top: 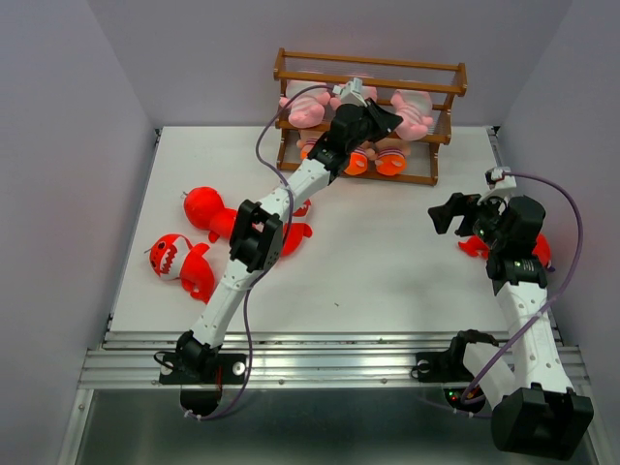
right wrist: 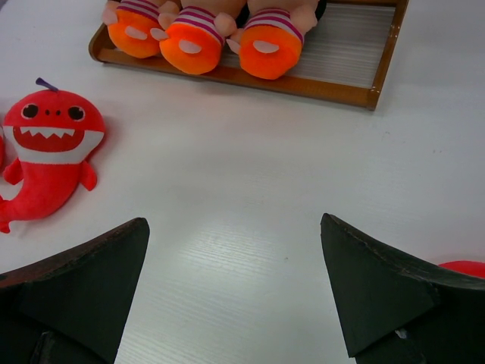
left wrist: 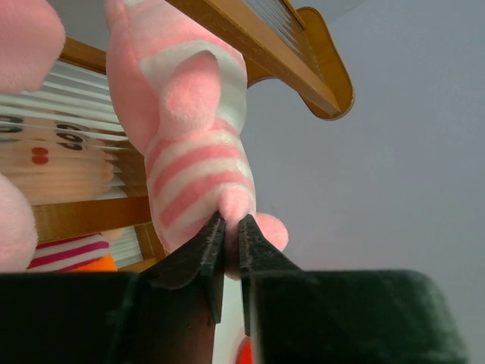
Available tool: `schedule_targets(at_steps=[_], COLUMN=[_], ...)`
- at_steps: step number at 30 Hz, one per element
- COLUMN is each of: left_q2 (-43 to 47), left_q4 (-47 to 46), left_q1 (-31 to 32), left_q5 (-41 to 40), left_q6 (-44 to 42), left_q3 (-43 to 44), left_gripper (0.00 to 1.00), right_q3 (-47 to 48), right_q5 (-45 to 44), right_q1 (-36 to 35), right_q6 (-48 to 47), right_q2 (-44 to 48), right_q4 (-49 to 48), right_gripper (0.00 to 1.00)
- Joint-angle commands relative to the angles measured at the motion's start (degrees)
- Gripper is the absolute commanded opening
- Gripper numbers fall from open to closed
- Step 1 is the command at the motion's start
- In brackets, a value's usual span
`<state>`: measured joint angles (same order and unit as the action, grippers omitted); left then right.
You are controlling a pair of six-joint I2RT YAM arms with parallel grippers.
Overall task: Place and organize the stuffed toys onto the shelf
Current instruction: Place the stuffed toy onto shelf
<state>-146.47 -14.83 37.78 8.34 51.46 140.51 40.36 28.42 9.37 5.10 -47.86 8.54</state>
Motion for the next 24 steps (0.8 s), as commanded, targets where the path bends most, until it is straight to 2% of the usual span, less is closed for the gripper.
schedule_targets(at_steps=[1,3,4,8,16,20,21,22,24], left_q2=[0.8,0.8,0.8,1.1,3.3,4.8,5.1,5.7,6.3], left_q4=[-4.3,-4.3,-4.3,-4.1,-4.2,-4.2,-4.2,-4.2,-3.9], left_q1=[0.2,0.2,0.3,0.2,0.1,0.1,0.1,0.1,0.1], left_q5=[-0.3,0.2,0.3,0.6,1.5,1.5,1.3,1.4,1.2], left_q6=[0.9,1.1,1.2,1.4,0.8,0.1,-0.1,-0.7,-1.4], left_q3=[3.2,3.1,3.0,2.9,0.4,-1.1,-1.8,-2.1,-2.5], left_gripper=[0.25,0.34,0.34,0.49,0.61,0.8,0.86,0.99,0.99], right_q3=[0.2,0.2,0.2,0.2,0.2,0.2,0.2,0.1,0.1], right_q5=[-0.5,-0.6,-0.6,-0.8,-1.1,-1.2,-1.1,-1.0,-1.0], right_q1=[0.4,0.4,0.4,0.4,0.4,0.9,0.9,0.9,0.9], right_q6=[-0.9,-1.0,-0.9,-1.1,-1.1,-1.1,-1.2,-1.1,-1.2], right_q2=[1.1,1.0,1.0,1.0,1.0,1.0,1.0,1.0,1.0], right_q4=[-3.1,-3.1,-3.1,-3.1,-3.1,-3.1,-3.1,-3.3,-3.3], right_gripper=[1.0,1.0,1.0,1.0,1.0,1.0,1.0,1.0,1.0])
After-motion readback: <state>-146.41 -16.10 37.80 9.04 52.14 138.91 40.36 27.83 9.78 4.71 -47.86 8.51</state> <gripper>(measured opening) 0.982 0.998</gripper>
